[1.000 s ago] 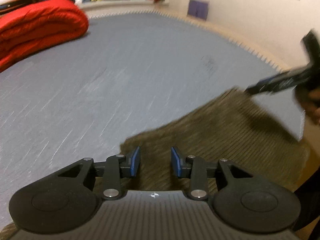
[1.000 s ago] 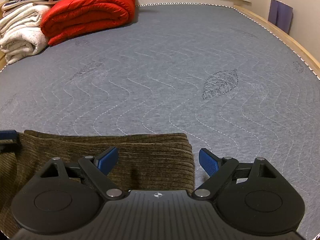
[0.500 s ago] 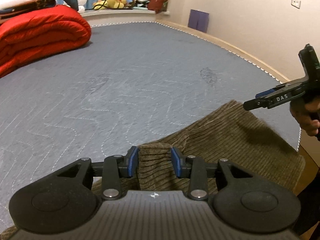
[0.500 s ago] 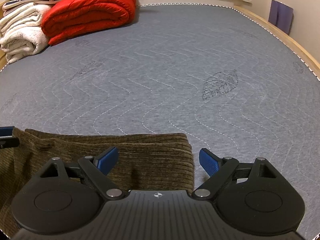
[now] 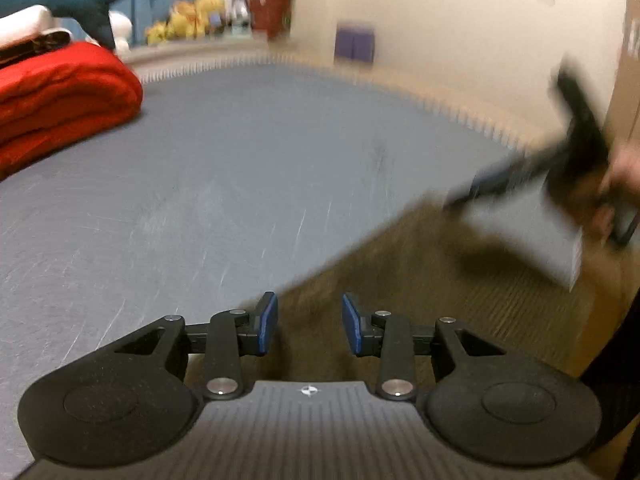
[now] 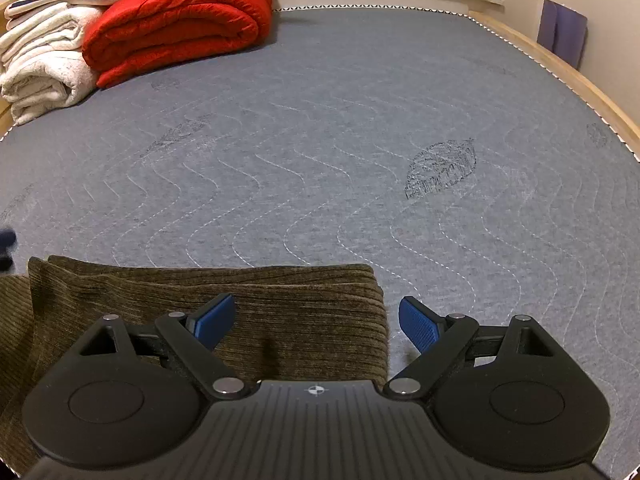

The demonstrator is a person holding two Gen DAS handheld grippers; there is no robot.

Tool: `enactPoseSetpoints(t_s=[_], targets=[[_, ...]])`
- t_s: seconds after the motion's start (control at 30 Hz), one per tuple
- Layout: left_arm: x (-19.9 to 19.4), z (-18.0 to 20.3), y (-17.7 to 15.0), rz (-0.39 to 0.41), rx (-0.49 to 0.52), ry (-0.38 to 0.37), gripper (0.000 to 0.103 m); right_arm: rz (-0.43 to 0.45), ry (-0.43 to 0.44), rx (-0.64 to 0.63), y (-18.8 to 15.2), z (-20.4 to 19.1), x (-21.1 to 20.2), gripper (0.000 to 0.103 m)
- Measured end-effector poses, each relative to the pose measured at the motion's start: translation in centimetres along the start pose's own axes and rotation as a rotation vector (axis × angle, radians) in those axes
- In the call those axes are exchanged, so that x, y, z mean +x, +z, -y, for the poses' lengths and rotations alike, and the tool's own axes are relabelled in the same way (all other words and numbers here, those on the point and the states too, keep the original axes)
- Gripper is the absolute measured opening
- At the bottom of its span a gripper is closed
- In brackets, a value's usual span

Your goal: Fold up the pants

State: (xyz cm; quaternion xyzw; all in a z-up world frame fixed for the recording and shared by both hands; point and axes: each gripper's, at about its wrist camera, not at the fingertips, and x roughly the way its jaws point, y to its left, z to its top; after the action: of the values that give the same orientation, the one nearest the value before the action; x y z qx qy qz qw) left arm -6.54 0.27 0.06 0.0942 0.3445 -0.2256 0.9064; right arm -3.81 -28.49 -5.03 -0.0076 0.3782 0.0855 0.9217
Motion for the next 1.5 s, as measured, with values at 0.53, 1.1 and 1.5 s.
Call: enactPoseSetpoints(t_s=[0.53, 1.1, 1.5], targets=[[2.3, 3.4, -2.8, -0.276, 0.099, -0.171, 0.06, -0.046, 0.021, 0.036, -3.2, 1.1, -3.5, 0.092], [0.9, 2.4, -0.6, -0.108, -0.019, -0.066, 0.07, -0.211, 0.108, 0.165, -8.1, 4.6, -0.7, 0.093], [1.6, 3.6, 0.2, -0.101, 0.0, -0.075, 0.07, -0.203, 0.17, 0.119, -8.2, 3.4, -0.7, 0.057]])
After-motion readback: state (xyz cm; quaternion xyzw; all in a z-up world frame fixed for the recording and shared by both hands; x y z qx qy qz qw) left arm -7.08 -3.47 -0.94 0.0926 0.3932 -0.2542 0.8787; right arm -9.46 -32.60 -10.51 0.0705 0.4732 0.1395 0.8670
